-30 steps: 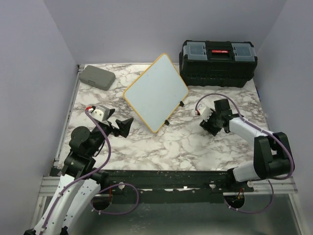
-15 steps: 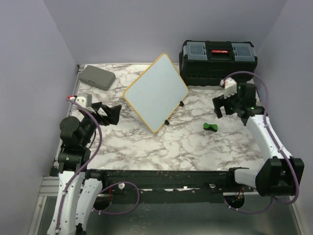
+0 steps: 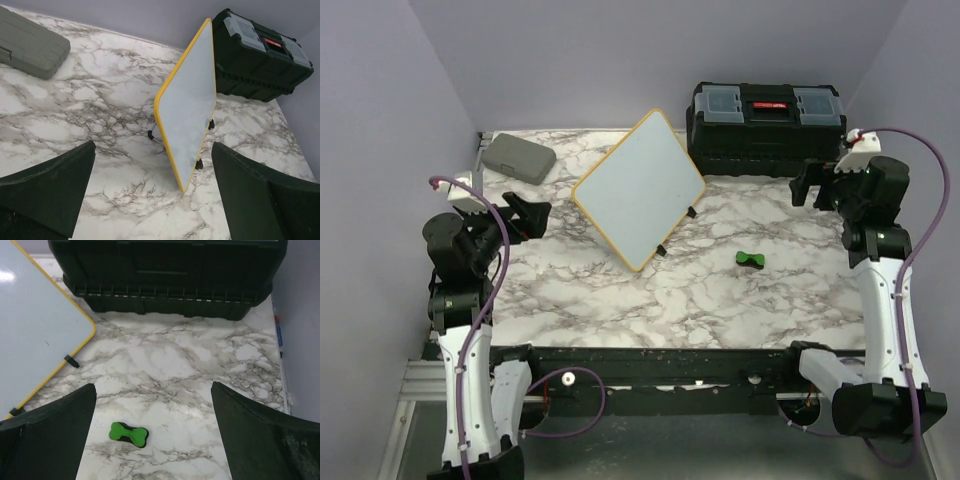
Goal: Erase the whiteboard
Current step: Reset both arms
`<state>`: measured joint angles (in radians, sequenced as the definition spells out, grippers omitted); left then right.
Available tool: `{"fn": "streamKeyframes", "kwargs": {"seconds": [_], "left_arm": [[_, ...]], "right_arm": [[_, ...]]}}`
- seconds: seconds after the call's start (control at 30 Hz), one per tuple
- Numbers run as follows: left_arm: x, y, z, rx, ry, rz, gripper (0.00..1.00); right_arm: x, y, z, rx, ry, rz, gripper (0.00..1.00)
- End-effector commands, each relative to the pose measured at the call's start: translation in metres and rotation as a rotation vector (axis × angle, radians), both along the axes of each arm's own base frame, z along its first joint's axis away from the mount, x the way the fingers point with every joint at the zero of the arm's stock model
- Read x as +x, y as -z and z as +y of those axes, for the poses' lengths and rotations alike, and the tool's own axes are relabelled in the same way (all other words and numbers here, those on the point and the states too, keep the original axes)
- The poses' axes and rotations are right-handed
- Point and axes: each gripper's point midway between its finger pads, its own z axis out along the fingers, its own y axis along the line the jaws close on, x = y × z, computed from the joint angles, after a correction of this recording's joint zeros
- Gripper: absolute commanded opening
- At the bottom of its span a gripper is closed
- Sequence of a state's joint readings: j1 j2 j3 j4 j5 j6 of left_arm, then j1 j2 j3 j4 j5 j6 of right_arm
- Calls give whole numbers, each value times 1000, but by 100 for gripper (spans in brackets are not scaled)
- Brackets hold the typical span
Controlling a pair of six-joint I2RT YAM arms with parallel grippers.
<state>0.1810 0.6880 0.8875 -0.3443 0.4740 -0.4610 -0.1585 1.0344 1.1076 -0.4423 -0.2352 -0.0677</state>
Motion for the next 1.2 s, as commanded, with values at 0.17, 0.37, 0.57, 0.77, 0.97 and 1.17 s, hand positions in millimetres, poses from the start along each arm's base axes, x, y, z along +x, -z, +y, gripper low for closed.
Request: {"fn": "streamKeyframes", "kwargs": {"seconds": [0.17,0.37,0.57,0.77,0.97,1.17], "left_arm": [[-25,26,3,126,-28,11,99],[-36,29,0,137,-20,-1,99],[-43,34,1,143,-28,-10,99],[-43,40,1,151,-31,-10,99],[-40,40,2,174,-36,-18,99],[-41,44,3,177,-42,-15,99]], "right_arm": [[-4,-40,-30,113,275,-126,100],[-8,-45,-30,105,276,-146,100],[-10,-37,-26,112,255,-133,100],[-8,-29,-23,122,241,-120,100],[-6,-22,-25,131,256,-115,100],[-3,-20,-22,144,243,-118,100]]}}
